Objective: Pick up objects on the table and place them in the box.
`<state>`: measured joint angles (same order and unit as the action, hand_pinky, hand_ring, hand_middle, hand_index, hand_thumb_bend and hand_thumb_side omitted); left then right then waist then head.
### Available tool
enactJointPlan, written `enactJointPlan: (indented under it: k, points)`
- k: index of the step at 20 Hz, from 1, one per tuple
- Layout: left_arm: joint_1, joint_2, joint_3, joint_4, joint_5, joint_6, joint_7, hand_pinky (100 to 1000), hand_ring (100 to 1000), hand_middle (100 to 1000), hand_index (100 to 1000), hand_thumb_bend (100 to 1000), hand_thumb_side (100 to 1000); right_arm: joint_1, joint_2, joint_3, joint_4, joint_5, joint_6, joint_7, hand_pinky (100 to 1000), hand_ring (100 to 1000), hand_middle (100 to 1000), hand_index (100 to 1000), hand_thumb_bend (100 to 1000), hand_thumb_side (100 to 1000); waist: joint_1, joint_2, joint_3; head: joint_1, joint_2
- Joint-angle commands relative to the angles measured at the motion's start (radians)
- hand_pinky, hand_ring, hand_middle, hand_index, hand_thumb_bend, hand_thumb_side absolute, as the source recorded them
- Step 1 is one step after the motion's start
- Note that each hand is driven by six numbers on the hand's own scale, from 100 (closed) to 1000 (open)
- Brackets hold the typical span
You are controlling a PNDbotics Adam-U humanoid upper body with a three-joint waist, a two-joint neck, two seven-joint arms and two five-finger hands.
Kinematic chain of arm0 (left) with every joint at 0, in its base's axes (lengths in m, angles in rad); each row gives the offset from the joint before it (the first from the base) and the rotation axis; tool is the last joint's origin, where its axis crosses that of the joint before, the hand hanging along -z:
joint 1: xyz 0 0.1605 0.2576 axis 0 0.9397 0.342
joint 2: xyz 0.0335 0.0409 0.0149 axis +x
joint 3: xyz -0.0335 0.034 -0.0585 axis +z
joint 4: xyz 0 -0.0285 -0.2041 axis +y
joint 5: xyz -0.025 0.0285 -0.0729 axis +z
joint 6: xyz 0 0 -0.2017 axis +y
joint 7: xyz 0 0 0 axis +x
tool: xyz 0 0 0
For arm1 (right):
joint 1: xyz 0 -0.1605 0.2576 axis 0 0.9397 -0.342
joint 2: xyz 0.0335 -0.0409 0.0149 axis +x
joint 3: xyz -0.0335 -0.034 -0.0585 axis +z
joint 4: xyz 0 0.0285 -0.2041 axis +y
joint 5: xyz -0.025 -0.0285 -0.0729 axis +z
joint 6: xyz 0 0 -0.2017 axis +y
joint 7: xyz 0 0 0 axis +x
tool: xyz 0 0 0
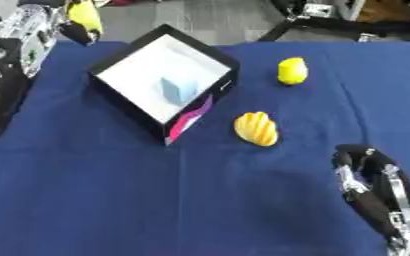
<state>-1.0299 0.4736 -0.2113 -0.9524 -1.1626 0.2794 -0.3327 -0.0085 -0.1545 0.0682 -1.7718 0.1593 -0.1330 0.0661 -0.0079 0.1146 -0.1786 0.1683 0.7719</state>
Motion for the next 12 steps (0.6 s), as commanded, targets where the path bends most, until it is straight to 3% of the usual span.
enactJointPlan:
  k: [1,7,9,10,12]
  points:
    - [-0.021,-0.014,-0.064,-0.058,0.034,-0.057,-0.071,743,516,478,662,356,318,-0.01,-0.014,-0.002,-0.015,-0.002,-0.002,0.003,723,644,583,694,100,473,0.007,-0.024,-0.004,-0.005,-0.002]
    - [-0.004,-0.062,-0.107,-0.008,-0.01,-0.117,-0.166,761,590,570,738,431,336,-0.012,-0.013,-0.002,-0.015,-0.004,-0.002,0.005,723,644,583,694,100,473,0.004,-0.026,-0.006,-0.006,-0.002]
    - [0.001,-0.066,-0.104,0.005,-0.018,-0.124,-0.181,782,652,649,826,550,384,-0.012,-0.013,-0.002,-0.015,-0.004,-0.002,0.006,723,644,583,694,100,472,0.004,-0.026,-0.005,-0.009,-0.002]
    - [0.004,-0.064,-0.102,0.007,-0.022,-0.124,-0.188,788,675,684,863,658,436,-0.012,-0.013,-0.002,-0.015,-0.004,-0.002,0.006,723,644,583,694,100,472,0.003,-0.026,-0.004,-0.01,-0.002]
    - [0.01,-0.059,-0.097,0.001,-0.022,-0.116,-0.189,803,715,734,901,741,513,-0.011,-0.013,-0.003,-0.014,-0.003,-0.002,0.005,723,644,583,694,100,472,0.003,-0.027,-0.003,-0.01,-0.002]
